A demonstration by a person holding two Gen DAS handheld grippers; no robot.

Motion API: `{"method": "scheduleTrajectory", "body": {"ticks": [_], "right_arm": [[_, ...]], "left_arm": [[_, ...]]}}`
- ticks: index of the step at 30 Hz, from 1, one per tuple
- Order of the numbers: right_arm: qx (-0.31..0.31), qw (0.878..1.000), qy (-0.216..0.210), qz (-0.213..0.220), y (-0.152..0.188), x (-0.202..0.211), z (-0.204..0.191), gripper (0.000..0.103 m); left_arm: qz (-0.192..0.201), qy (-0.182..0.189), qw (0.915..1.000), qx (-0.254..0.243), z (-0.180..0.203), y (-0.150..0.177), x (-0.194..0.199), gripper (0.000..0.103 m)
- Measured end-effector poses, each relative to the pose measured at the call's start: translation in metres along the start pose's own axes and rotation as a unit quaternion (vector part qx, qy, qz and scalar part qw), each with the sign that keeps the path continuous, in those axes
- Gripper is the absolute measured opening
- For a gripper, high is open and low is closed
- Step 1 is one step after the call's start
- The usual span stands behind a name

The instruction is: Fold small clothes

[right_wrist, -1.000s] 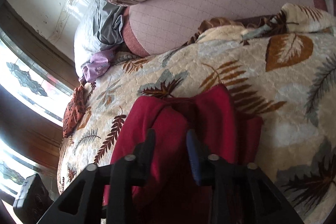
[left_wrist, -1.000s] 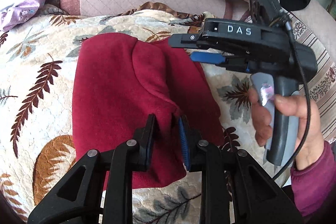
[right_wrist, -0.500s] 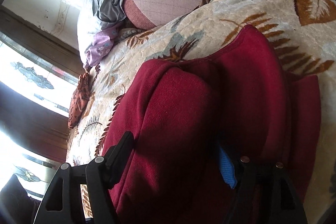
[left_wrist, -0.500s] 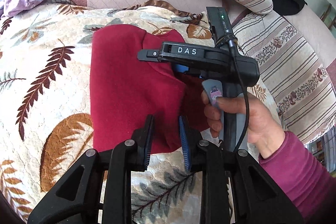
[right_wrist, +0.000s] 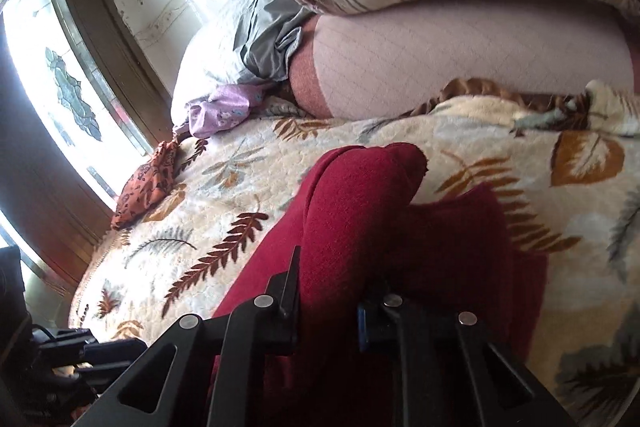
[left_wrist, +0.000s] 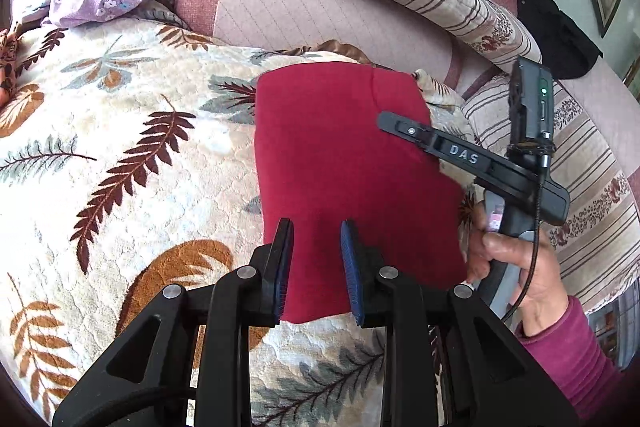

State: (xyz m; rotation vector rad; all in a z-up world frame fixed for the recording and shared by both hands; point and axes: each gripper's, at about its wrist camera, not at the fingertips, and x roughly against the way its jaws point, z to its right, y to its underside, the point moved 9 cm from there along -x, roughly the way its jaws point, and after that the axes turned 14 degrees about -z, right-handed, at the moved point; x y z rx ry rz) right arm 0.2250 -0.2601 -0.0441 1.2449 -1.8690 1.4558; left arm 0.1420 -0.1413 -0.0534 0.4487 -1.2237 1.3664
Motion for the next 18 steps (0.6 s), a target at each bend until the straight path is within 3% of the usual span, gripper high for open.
{"method": "scheduleTrajectory", "body": {"ticks": [4, 8, 10, 13, 18], "right_arm": [[-0.026, 0.999, 0.026, -0.008, -0.001, 0.011, 0.037, 0.018], [-0.057, 0.993, 0.090, -0.051, 0.014, -0.013, 0.084, 0.017], [-0.086, 0.991, 0.076, -0.076, 0.027, -0.024, 0.100, 0.018], [-0.118, 0.988, 0.079, -0.061, 0.032, -0.005, 0.109, 0.022], [-0.088, 0.994, 0.037, -0.052, 0.033, 0.034, 0.061, 0.024]], "left_arm": [[-0.024, -0.007, 0.9997, -0.005, 0.006, -0.001, -0.027, 0.031], [-0.057, -0.021, 0.9980, -0.018, 0.014, 0.002, -0.063, 0.031], [-0.064, -0.036, 0.9971, -0.020, 0.014, 0.004, -0.074, 0.031], [-0.062, -0.050, 0.9964, -0.030, 0.015, 0.006, -0.078, 0.033], [-0.061, -0.050, 0.9964, -0.031, 0.015, 0.006, -0.078, 0.035]]}}
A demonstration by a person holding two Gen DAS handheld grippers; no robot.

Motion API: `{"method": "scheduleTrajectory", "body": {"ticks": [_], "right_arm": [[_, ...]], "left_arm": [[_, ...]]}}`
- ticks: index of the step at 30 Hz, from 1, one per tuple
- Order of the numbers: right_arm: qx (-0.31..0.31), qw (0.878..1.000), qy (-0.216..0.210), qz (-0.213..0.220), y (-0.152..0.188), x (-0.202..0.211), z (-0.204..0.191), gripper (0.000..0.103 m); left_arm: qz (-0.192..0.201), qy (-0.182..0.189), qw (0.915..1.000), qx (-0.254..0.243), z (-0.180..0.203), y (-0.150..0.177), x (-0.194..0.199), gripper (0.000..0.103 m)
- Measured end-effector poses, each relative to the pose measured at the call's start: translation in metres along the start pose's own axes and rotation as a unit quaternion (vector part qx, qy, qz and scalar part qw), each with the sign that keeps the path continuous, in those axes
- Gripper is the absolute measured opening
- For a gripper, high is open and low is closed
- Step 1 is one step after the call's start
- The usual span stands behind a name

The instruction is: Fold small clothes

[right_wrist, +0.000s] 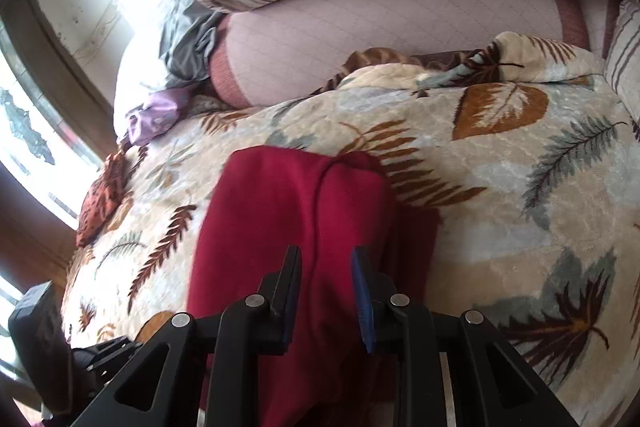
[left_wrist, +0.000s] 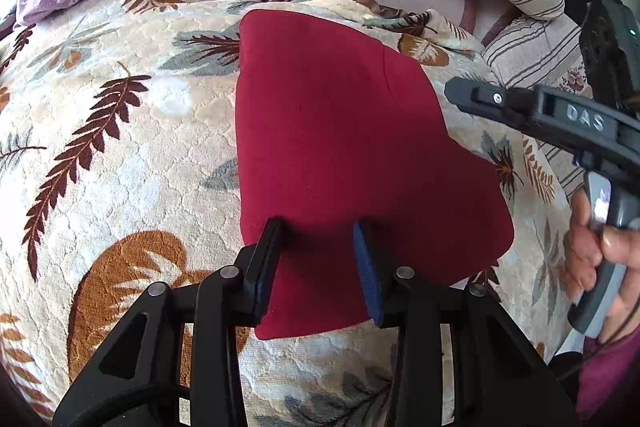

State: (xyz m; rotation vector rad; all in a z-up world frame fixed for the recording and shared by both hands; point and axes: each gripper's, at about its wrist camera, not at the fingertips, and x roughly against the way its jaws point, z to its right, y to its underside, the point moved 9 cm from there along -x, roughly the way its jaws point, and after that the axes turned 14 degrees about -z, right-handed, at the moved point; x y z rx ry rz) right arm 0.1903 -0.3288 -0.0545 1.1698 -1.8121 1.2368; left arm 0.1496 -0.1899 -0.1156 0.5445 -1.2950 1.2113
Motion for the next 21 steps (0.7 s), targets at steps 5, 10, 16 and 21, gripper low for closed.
{"method": "scheduleTrajectory", "body": {"ticks": [5, 10, 16, 21], "right_arm": [[0.061, 0.997, 0.017, -0.039, 0.042, -0.017, -0.033, 0.024], [0.065, 0.994, 0.073, -0.045, 0.065, -0.040, -0.007, 0.022], [0.053, 0.994, 0.084, -0.035, 0.068, -0.018, -0.010, 0.023], [0.031, 0.997, 0.068, -0.003, 0.055, 0.000, -0.014, 0.040]], "left_arm": [[0.006, -0.017, 0.9998, -0.006, 0.002, 0.001, -0.001, 0.035], [0.010, -0.036, 0.9993, -0.010, 0.004, 0.003, 0.000, 0.038], [0.018, -0.048, 0.9986, -0.009, 0.000, 0.002, 0.009, 0.038], [0.026, -0.055, 0.9981, -0.004, -0.005, -0.007, 0.015, 0.038]]}}
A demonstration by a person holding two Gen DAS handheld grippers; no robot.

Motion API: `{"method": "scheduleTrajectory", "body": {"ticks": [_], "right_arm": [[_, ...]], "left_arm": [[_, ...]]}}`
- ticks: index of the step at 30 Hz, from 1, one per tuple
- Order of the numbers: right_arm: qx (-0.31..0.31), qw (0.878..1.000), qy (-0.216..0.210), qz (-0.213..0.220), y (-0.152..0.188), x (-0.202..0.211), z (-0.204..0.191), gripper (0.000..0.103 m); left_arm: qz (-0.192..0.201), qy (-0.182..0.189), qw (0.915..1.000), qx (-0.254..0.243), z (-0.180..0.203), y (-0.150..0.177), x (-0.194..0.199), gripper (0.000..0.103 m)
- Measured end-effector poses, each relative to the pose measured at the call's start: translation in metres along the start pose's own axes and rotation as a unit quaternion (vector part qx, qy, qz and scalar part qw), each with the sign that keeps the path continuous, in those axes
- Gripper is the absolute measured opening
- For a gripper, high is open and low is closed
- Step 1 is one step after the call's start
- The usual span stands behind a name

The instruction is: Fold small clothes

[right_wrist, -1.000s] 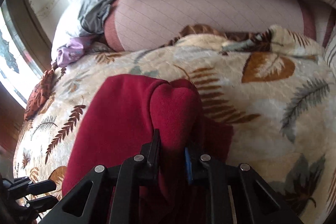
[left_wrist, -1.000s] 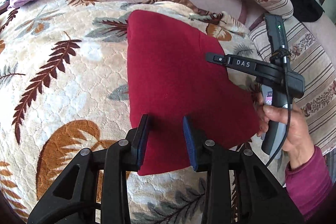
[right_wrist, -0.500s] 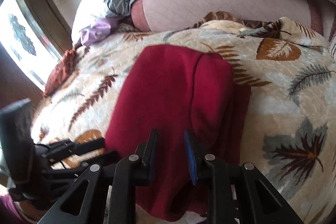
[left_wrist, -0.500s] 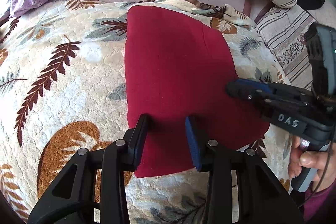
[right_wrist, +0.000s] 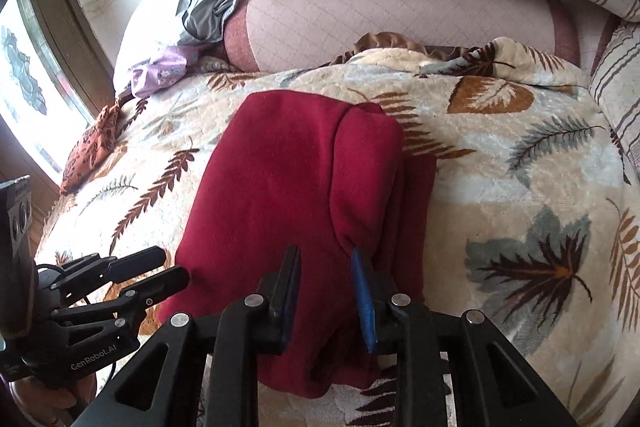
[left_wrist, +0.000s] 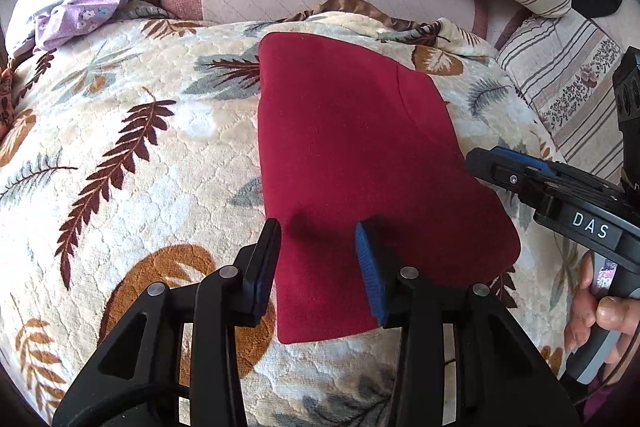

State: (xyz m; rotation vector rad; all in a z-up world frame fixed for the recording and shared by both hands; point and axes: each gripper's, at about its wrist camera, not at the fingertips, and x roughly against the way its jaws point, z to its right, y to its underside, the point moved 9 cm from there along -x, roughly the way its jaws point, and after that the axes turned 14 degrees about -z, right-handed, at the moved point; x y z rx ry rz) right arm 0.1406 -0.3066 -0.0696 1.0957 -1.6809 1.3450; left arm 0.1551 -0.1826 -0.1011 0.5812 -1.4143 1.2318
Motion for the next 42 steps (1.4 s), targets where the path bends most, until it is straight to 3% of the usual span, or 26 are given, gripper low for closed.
{"method": "scheduleTrajectory", "body": {"ticks": [2, 6, 10, 11, 15, 20, 22, 24, 27, 30, 33, 42], "right_arm": [[-0.013, 1.000, 0.002, 0.010, -0.008, 0.000, 0.001, 0.054], [-0.026, 1.000, 0.005, 0.015, -0.023, -0.010, 0.005, 0.054], [-0.055, 0.998, 0.008, -0.001, -0.027, -0.035, 0.020, 0.056], [-0.065, 0.998, 0.008, -0.009, -0.026, -0.043, 0.026, 0.063], [-0.093, 0.995, -0.031, 0.000, -0.026, -0.060, 0.045, 0.084], [-0.115, 0.988, -0.104, 0.009, -0.029, -0.076, 0.054, 0.090], [-0.094, 0.990, -0.108, 0.008, -0.032, -0.078, 0.046, 0.086], [-0.082, 0.991, -0.105, 0.006, -0.033, -0.078, 0.038, 0.070], [-0.071, 0.993, -0.099, 0.007, -0.034, -0.072, 0.032, 0.050], [-0.066, 0.992, -0.106, 0.017, -0.033, -0.056, 0.028, 0.040], [-0.061, 0.991, -0.118, 0.024, -0.032, -0.040, 0.018, 0.037], [-0.041, 0.981, -0.186, 0.019, -0.005, 0.011, -0.039, 0.035]], "left_arm": [[0.002, -0.003, 1.0000, 0.001, -0.002, -0.005, -0.002, 0.038], [0.007, 0.004, 0.9999, 0.006, -0.003, -0.014, -0.008, 0.057], [-0.002, 0.026, 0.9996, 0.014, -0.006, -0.023, -0.021, 0.058], [-0.004, 0.033, 0.9994, 0.014, -0.006, -0.025, -0.024, 0.059], [-0.015, 0.064, 0.9976, 0.022, -0.011, -0.031, -0.039, 0.075], [-0.035, 0.121, 0.9909, 0.048, -0.013, -0.034, -0.059, 0.080], [-0.037, 0.135, 0.9887, 0.053, -0.011, -0.033, -0.062, 0.080], [-0.034, 0.138, 0.9888, 0.046, -0.007, -0.033, -0.062, 0.077], [-0.024, 0.136, 0.9896, 0.040, -0.004, -0.032, -0.057, 0.066], [-0.019, 0.152, 0.9871, 0.047, -0.005, -0.029, -0.046, 0.053], [-0.018, 0.163, 0.9855, 0.043, -0.003, -0.023, -0.030, 0.047], [-0.008, 0.157, 0.9872, 0.025, -0.019, 0.032, 0.049, 0.046]]}}
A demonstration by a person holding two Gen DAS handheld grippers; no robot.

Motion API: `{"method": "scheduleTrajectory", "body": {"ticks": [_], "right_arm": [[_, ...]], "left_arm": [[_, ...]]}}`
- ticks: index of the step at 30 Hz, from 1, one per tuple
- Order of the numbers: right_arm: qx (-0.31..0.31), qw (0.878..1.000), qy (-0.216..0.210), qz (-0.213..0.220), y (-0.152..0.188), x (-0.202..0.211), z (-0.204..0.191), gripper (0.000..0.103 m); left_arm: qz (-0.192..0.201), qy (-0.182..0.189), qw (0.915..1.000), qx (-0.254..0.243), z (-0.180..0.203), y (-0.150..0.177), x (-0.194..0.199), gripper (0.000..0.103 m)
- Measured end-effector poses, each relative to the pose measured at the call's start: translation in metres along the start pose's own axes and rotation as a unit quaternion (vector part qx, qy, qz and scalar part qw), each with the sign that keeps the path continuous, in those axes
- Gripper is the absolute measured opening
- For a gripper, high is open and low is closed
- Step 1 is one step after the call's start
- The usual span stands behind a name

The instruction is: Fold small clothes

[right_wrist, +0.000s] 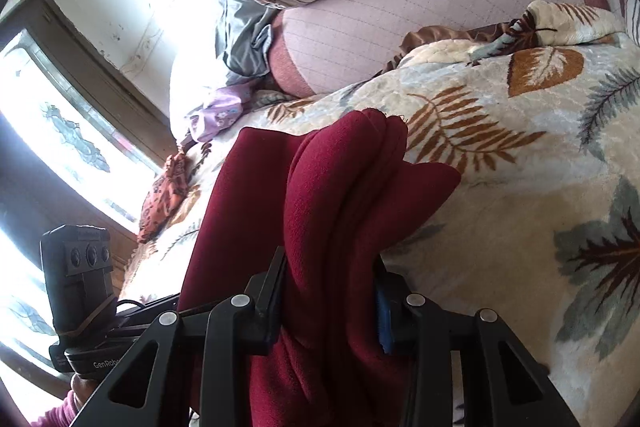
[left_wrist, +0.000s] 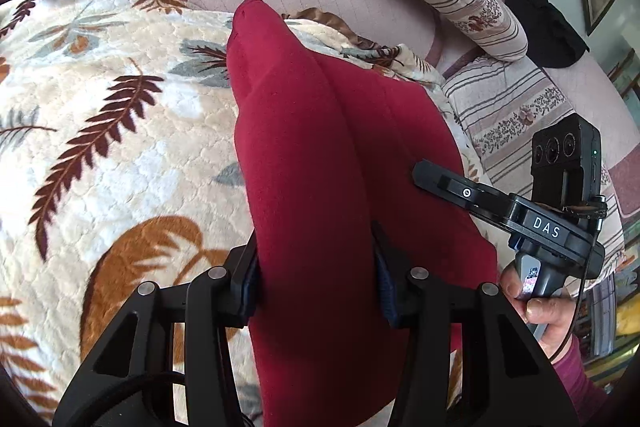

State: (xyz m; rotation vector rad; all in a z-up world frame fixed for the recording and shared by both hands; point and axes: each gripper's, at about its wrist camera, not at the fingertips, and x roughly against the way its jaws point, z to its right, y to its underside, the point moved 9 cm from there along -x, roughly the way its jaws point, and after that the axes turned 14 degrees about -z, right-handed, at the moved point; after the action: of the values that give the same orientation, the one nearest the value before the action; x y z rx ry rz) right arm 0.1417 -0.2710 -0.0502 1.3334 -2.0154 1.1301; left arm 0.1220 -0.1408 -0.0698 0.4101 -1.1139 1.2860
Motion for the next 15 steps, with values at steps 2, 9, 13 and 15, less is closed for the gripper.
{"method": "scheduleTrajectory", "body": {"ticks": [2, 9, 13, 15], "right_arm": [[0.008, 1.000, -0.011, -0.014, 0.016, 0.002, -0.014, 0.035], [0.028, 0.992, 0.075, -0.094, 0.076, -0.043, -0.022, 0.044], [0.049, 0.984, 0.154, -0.071, 0.090, -0.026, -0.022, 0.049], [0.064, 0.985, 0.151, -0.052, 0.095, -0.007, -0.038, 0.049]], "left_arm": [[-0.006, -0.008, 0.9999, 0.007, -0.006, 0.022, 0.011, 0.046], [-0.037, -0.062, 0.9959, 0.055, -0.043, 0.086, -0.008, 0.051], [-0.020, -0.070, 0.9943, 0.078, -0.051, 0.092, 0.005, 0.057], [-0.010, -0.086, 0.9935, 0.073, -0.051, 0.093, 0.012, 0.058]]}}
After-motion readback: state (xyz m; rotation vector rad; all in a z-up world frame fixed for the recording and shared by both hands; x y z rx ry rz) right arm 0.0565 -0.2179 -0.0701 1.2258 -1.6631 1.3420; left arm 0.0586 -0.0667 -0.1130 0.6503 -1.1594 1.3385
